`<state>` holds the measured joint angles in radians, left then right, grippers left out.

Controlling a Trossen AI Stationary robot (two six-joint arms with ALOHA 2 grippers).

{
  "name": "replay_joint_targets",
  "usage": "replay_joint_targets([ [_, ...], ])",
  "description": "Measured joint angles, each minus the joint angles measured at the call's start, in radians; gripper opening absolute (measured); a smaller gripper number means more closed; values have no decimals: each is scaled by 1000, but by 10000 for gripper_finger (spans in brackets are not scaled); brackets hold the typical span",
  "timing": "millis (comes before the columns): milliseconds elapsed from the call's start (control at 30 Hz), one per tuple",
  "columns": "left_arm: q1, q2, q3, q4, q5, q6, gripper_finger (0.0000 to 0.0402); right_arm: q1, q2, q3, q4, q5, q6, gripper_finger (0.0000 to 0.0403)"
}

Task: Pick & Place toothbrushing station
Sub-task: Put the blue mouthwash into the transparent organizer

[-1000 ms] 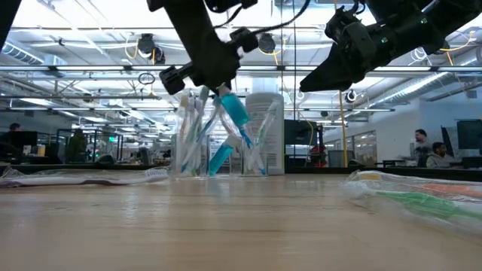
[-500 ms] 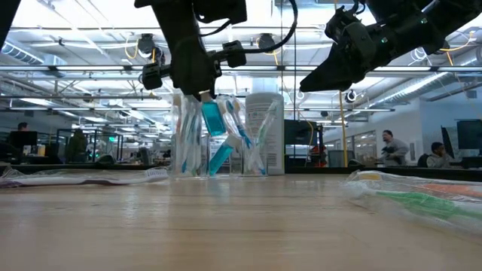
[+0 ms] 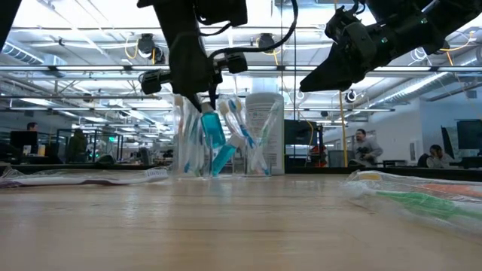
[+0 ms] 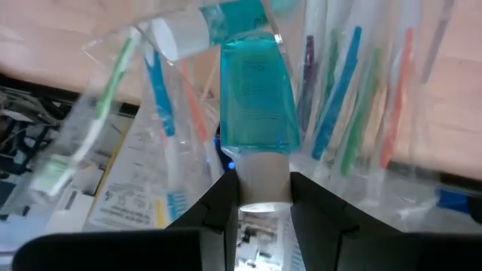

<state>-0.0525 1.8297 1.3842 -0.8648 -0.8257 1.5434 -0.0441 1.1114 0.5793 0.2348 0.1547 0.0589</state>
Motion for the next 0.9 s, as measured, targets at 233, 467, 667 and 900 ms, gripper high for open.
replay_joint_targets([
  [233, 23, 0, 0, 2, 4, 1, 94, 0, 0, 0, 0, 0, 0, 130],
  [467, 27, 0, 0, 2, 37, -32, 155, 0, 0, 0, 0, 0, 0, 130],
  [667, 27, 0, 0, 66, 71, -163, 216, 0, 0, 0, 0, 0, 0, 130],
  [900, 19, 0, 0, 248, 148, -275, 213, 0, 0, 0, 0, 0, 0, 130],
])
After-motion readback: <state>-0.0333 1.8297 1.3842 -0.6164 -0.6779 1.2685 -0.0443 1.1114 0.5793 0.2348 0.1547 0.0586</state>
